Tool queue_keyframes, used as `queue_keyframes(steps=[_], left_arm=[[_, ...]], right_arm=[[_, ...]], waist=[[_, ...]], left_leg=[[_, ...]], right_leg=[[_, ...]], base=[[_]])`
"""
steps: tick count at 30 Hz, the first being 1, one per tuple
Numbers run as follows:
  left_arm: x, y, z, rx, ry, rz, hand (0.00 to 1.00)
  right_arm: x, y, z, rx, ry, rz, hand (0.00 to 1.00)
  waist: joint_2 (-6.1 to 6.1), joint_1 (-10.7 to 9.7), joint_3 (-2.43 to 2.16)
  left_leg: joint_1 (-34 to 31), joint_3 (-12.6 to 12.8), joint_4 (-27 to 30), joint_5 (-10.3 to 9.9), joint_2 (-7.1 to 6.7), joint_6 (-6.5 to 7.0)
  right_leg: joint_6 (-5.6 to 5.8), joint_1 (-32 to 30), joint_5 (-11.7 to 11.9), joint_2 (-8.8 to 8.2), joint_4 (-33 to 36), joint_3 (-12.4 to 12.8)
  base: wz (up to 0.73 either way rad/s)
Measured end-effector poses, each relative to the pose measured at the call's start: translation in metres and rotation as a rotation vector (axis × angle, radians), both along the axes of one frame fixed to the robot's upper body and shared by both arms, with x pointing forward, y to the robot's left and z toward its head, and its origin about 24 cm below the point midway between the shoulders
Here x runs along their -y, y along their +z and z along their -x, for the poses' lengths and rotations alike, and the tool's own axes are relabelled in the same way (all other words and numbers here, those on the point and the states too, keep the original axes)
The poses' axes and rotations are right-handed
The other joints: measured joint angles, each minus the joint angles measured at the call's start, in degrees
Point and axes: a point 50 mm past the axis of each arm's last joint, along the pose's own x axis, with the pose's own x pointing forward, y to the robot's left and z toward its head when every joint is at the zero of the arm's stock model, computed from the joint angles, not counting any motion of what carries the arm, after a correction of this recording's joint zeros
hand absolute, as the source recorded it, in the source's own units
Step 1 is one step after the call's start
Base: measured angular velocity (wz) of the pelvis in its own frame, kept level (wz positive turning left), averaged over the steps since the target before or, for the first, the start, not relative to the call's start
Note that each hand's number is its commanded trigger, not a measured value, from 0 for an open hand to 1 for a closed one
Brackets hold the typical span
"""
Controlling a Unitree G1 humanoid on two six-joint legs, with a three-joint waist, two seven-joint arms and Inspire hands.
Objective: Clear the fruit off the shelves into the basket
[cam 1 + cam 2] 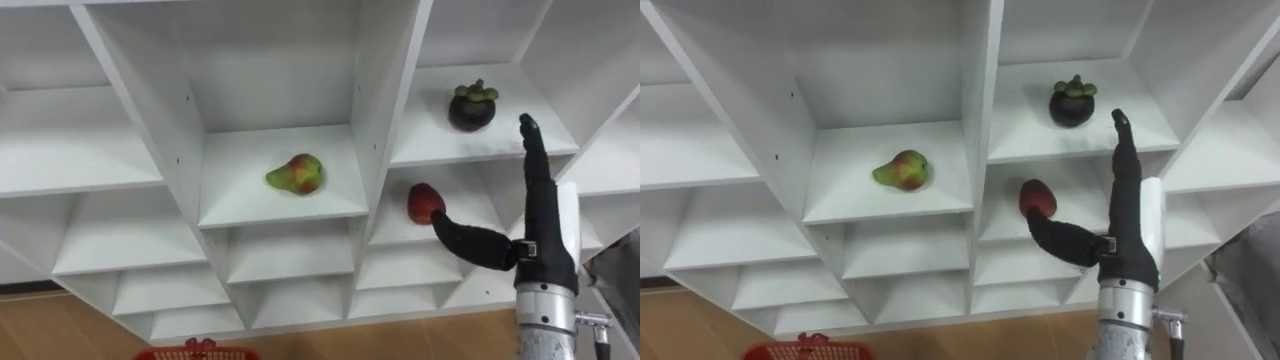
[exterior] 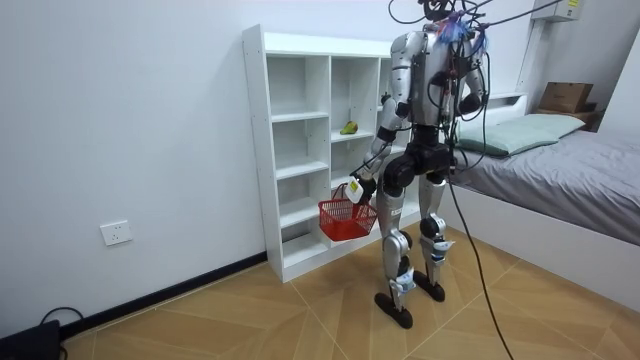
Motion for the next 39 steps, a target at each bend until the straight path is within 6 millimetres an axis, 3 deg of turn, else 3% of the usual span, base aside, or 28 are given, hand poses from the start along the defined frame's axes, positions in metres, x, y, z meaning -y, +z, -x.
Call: queue_keyframes(steps=[27, 39], left_arm=[[-0.002, 0.0, -0.002, -0.013, -0.019, 0.013, 1.0], [-0.004, 0.001, -0.005, -0.006, -0.022, 0.009, 1.0]], right_arm=[[0.004, 0.013, -0.011, 0.074, -0.03, -0.079, 0.0], [0.014, 0.026, -0.027, 0.117, -0.011, -0.101, 0.0]], waist=[[-0.24, 1.2, -0.16], [-1.2, 1.7, 0.34]], left_leg=[[-0.5, 0.1, 0.1, 0.0, 0.06, -0.02], [-0.5, -0.3, 0.1, 0.1, 0.06, -0.05]], right_leg=[[-0.15, -0.6, 0.1, 0.01, 0.1, -0.2], [-0.15, -0.3, 0.1, -0.05, -0.1, -0.7]], base=[[0.0], [0.01]])
